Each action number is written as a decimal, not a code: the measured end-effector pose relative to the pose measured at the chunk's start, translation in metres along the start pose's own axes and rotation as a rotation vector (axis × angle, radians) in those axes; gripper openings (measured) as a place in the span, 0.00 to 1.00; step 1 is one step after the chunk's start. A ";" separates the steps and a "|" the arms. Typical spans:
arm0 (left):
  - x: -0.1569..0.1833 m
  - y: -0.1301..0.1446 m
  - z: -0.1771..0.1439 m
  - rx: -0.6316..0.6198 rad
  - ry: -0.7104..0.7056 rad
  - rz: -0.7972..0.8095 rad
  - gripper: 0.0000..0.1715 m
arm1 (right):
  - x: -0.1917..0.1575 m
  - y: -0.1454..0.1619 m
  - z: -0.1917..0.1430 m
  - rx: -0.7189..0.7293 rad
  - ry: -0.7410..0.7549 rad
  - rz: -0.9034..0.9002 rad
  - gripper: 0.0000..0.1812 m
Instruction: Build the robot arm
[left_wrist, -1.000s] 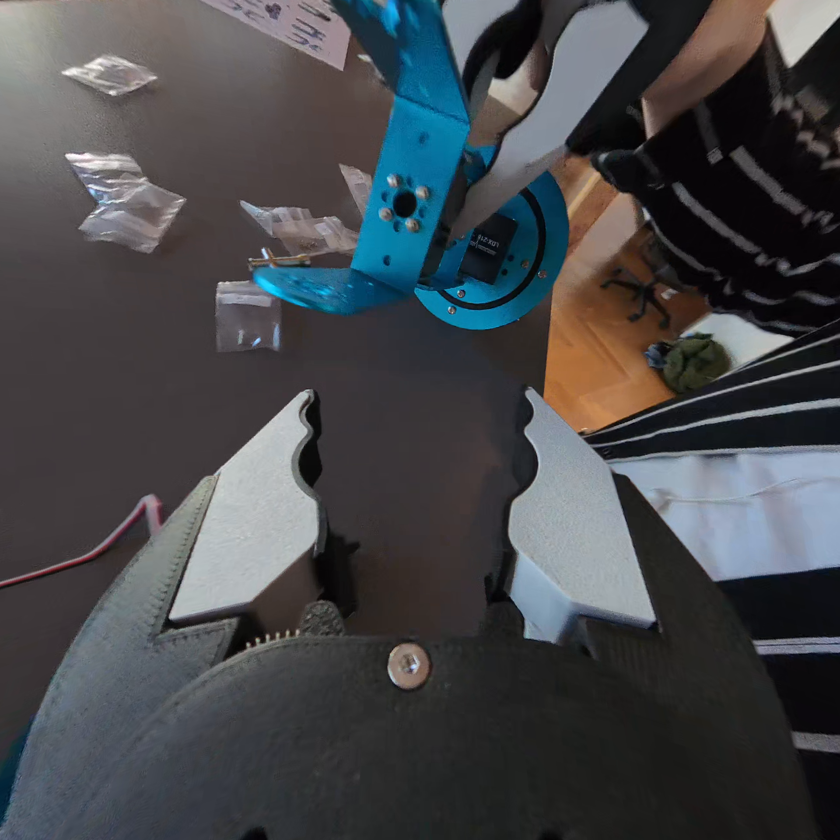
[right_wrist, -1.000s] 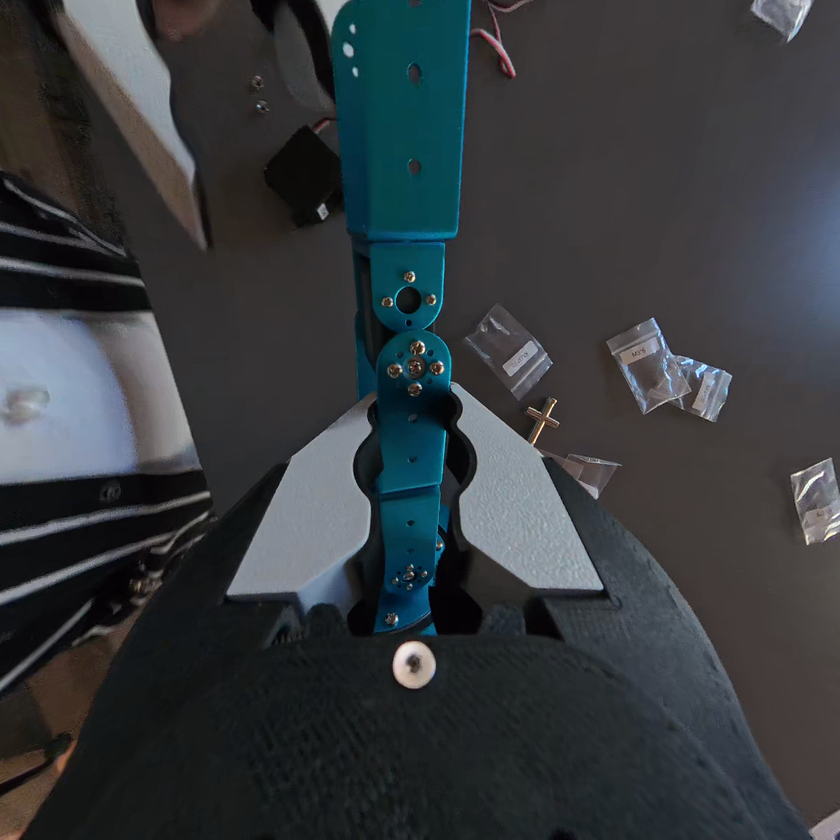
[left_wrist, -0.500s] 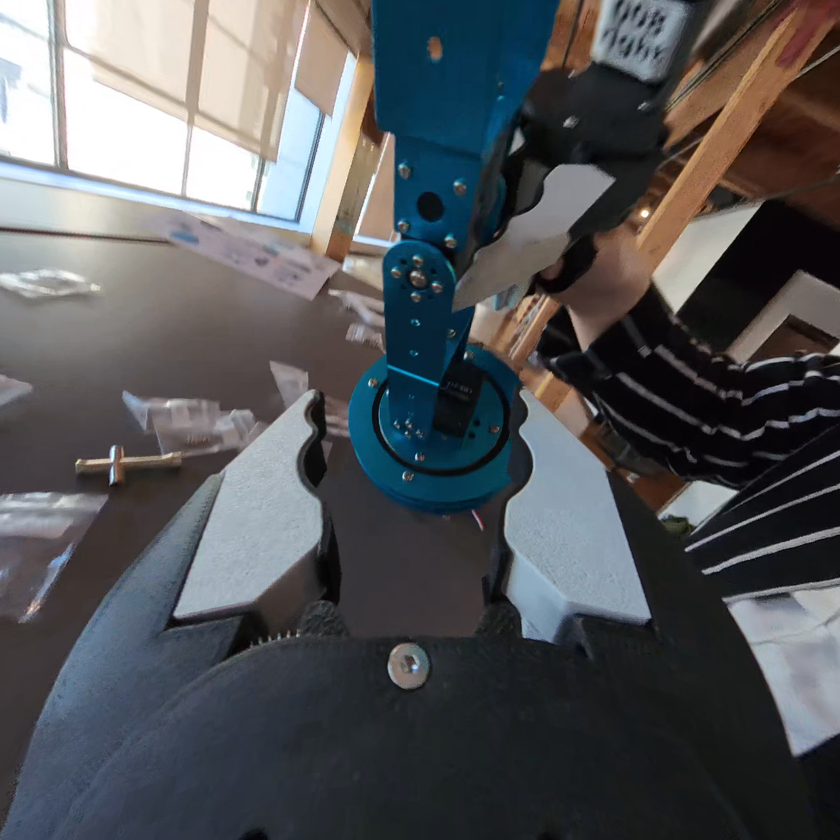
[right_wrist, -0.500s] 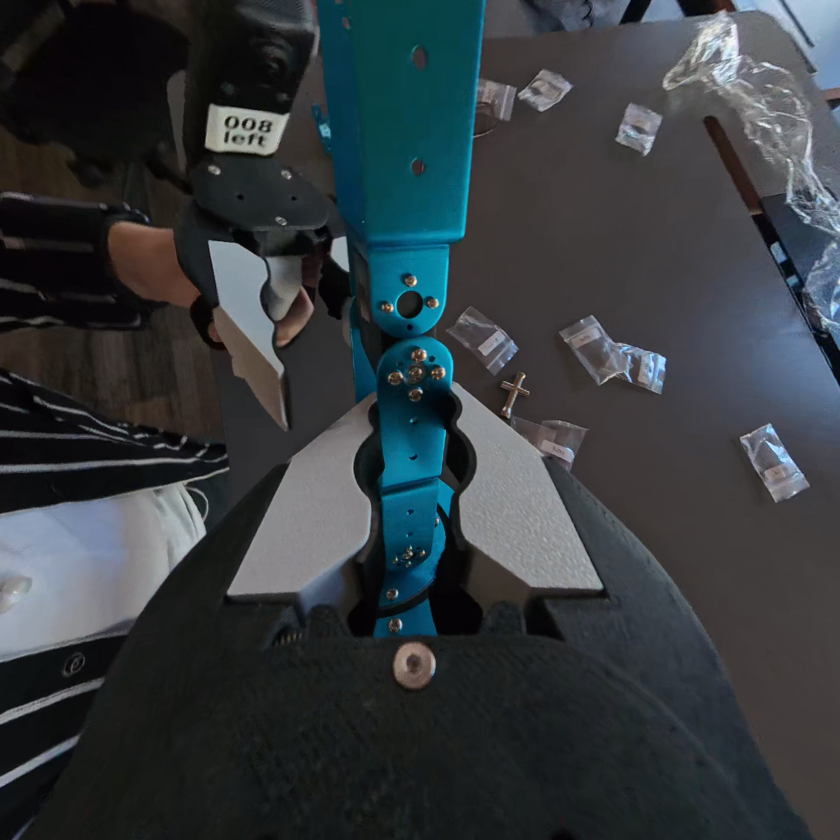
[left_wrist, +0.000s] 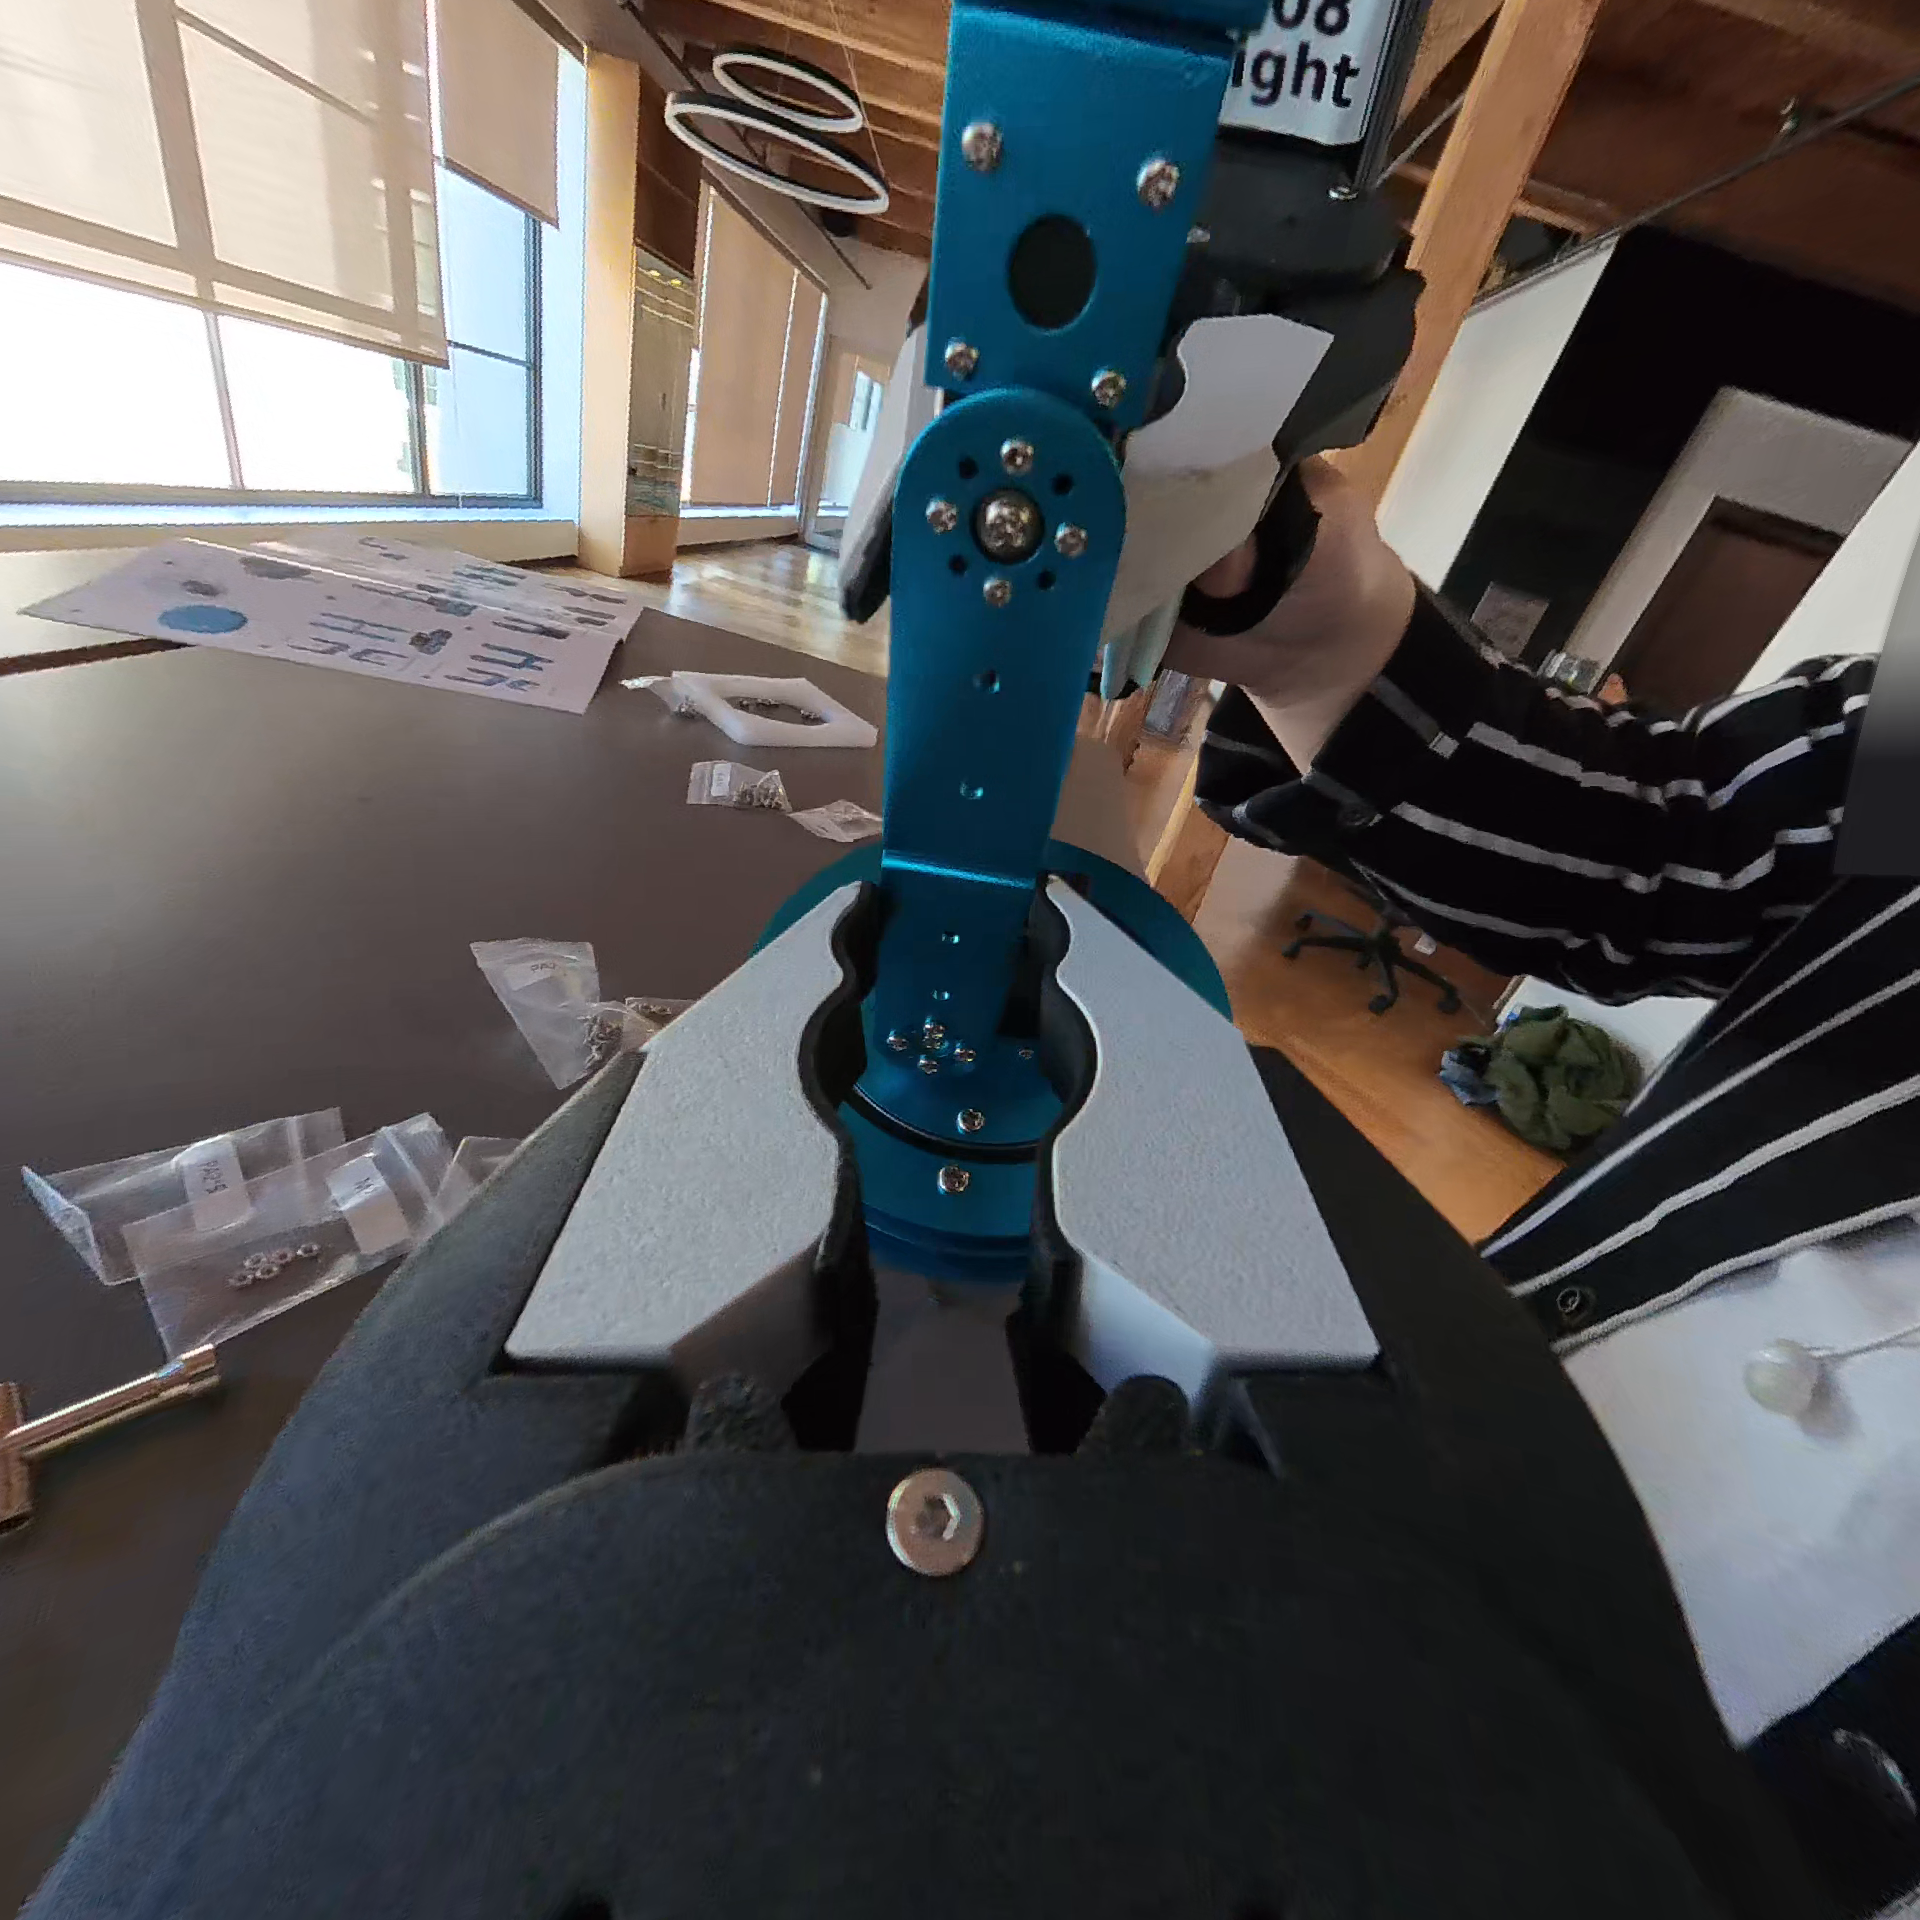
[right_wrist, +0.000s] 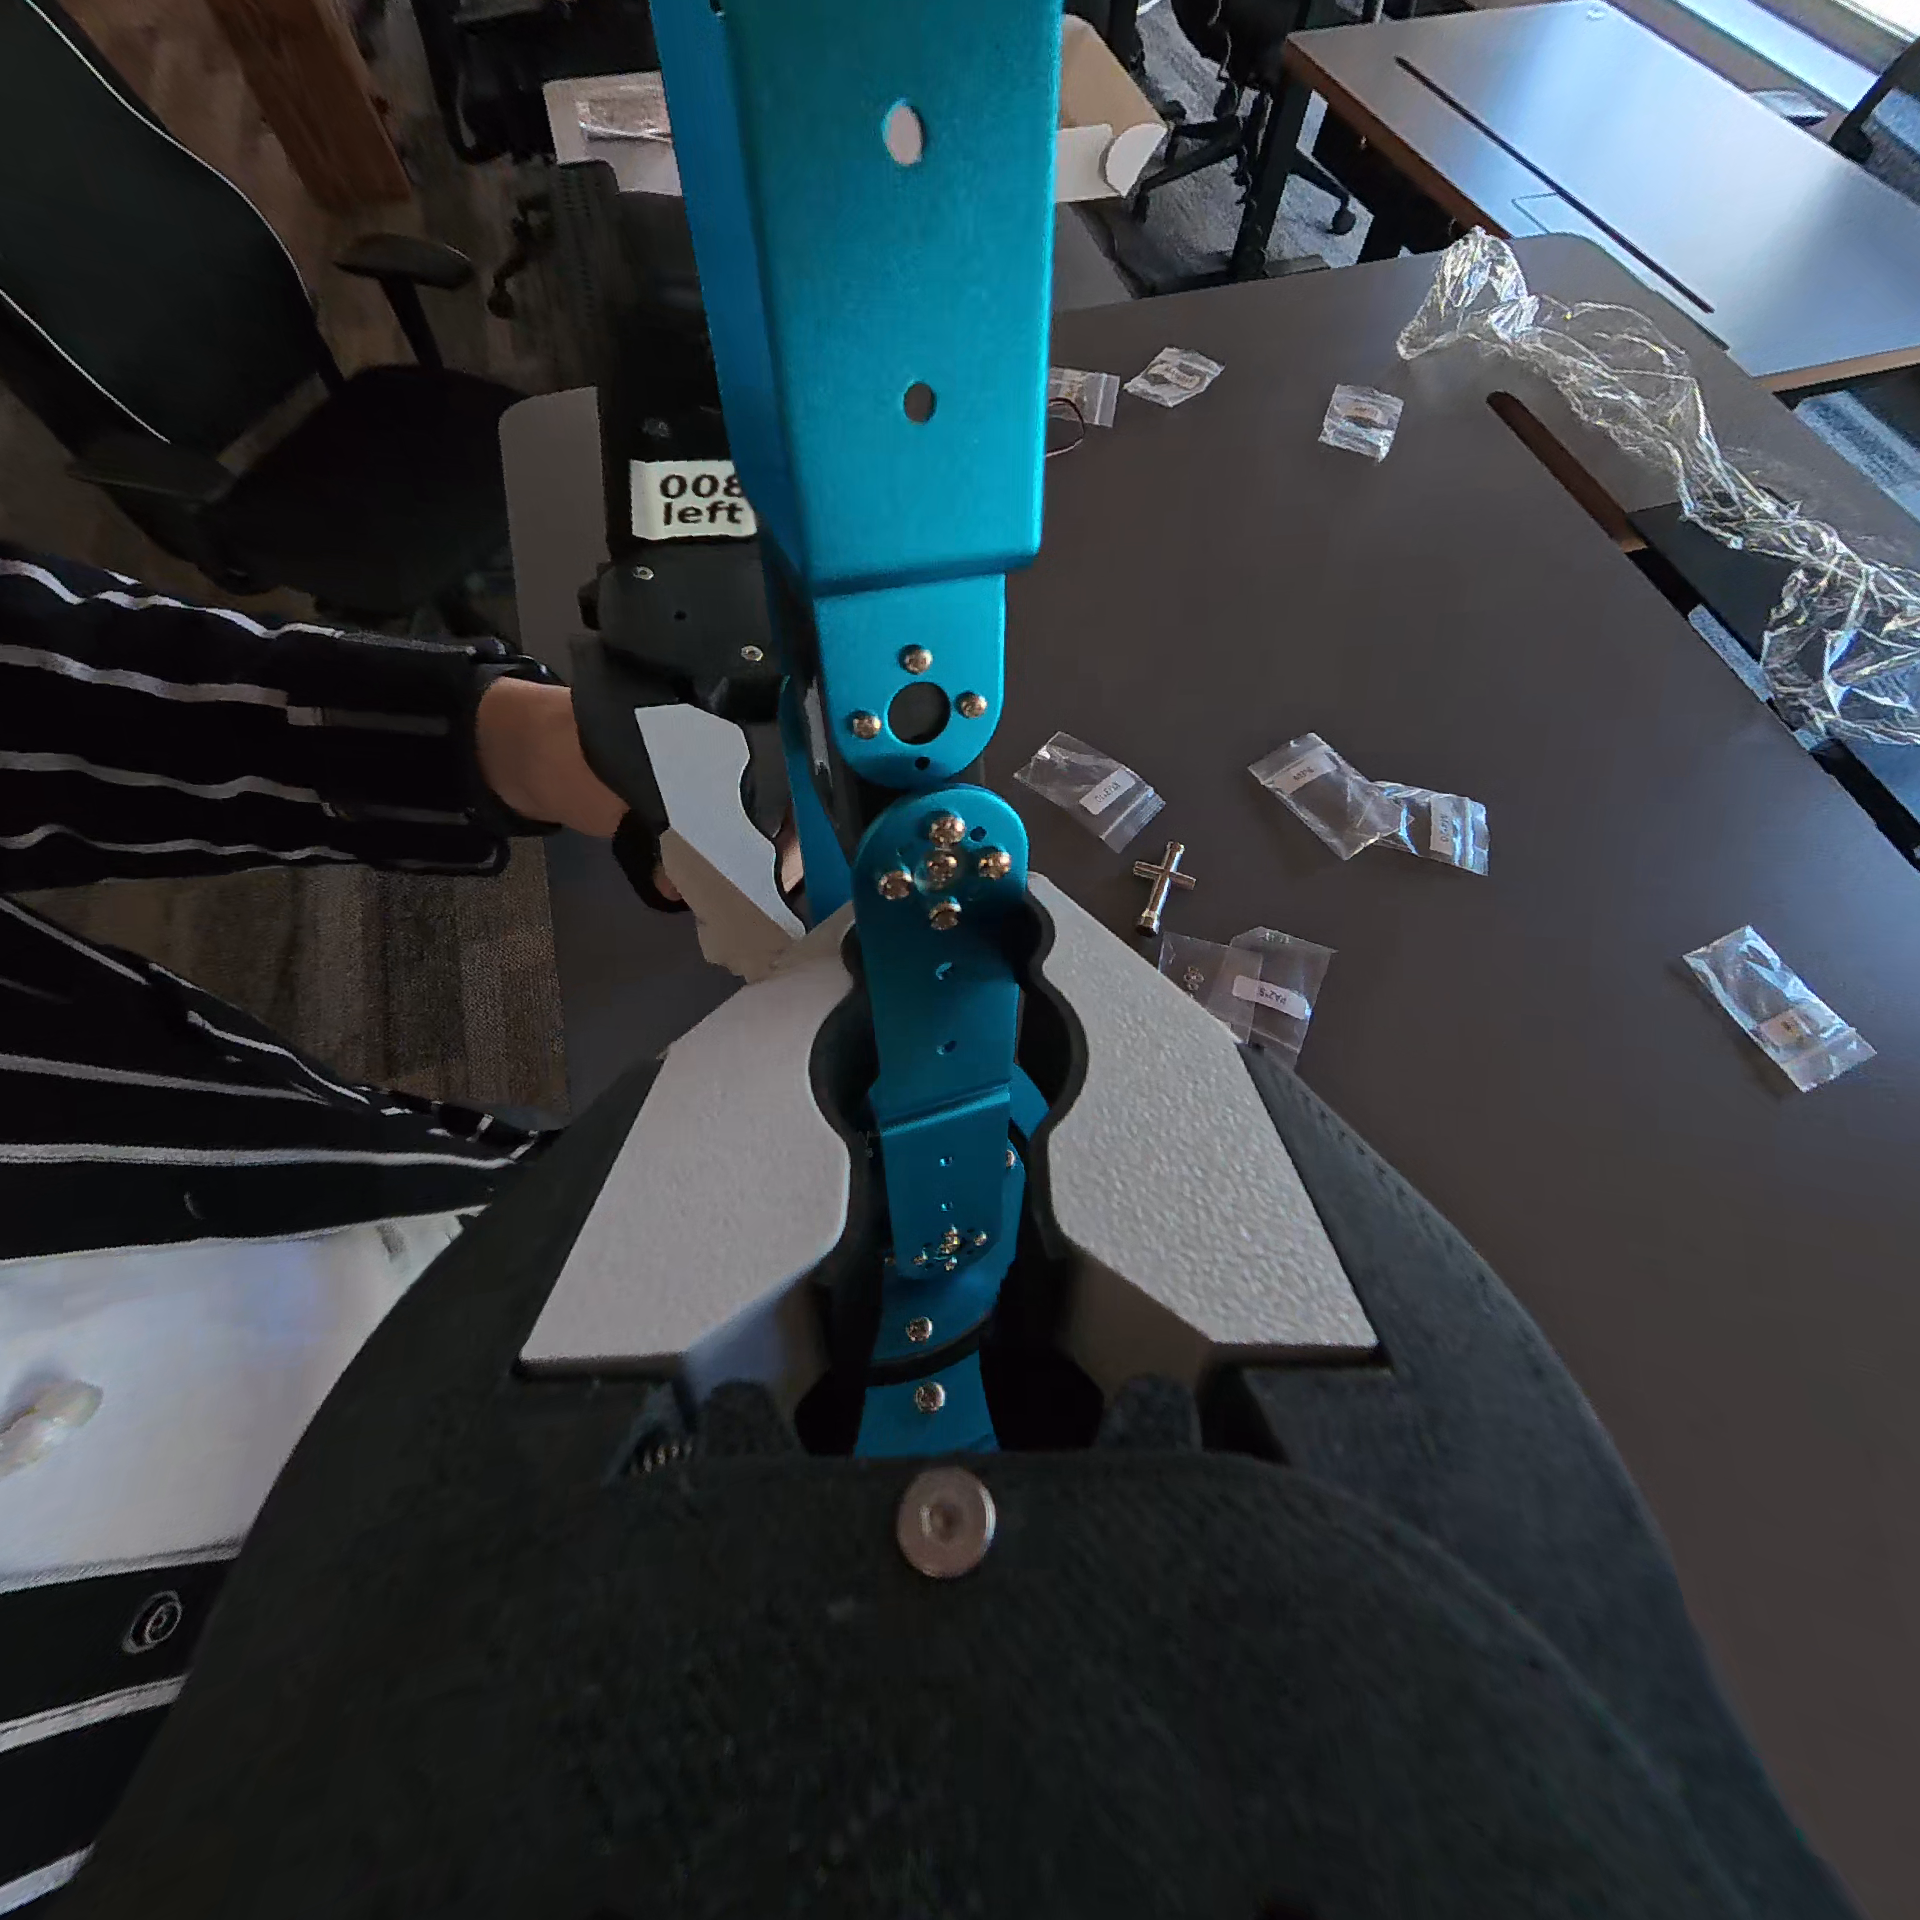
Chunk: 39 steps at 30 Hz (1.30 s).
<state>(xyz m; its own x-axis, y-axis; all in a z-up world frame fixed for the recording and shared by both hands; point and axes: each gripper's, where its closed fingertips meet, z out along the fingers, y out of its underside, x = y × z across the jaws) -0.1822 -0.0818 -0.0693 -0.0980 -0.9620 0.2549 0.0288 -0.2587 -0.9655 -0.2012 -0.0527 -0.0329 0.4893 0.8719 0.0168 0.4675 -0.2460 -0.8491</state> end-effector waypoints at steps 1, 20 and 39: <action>0.001 0.001 -0.002 -0.016 -0.005 0.008 0.16 | -0.001 -0.001 0.001 0.004 -0.006 -0.001 0.11; -0.028 -0.008 -0.073 -0.202 -0.263 0.107 0.15 | -0.012 -0.027 0.053 0.114 -0.114 -0.034 0.11; 0.004 -0.021 -0.209 0.022 -0.647 0.030 0.23 | -0.019 -0.012 0.008 0.351 -0.051 0.032 0.23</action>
<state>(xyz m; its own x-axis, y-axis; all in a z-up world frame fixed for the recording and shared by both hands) -0.3907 -0.0623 -0.0594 0.5225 -0.8253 0.2144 0.0428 -0.2258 -0.9732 -0.2224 -0.0632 -0.0278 0.4582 0.8883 -0.0315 0.1671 -0.1209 -0.9785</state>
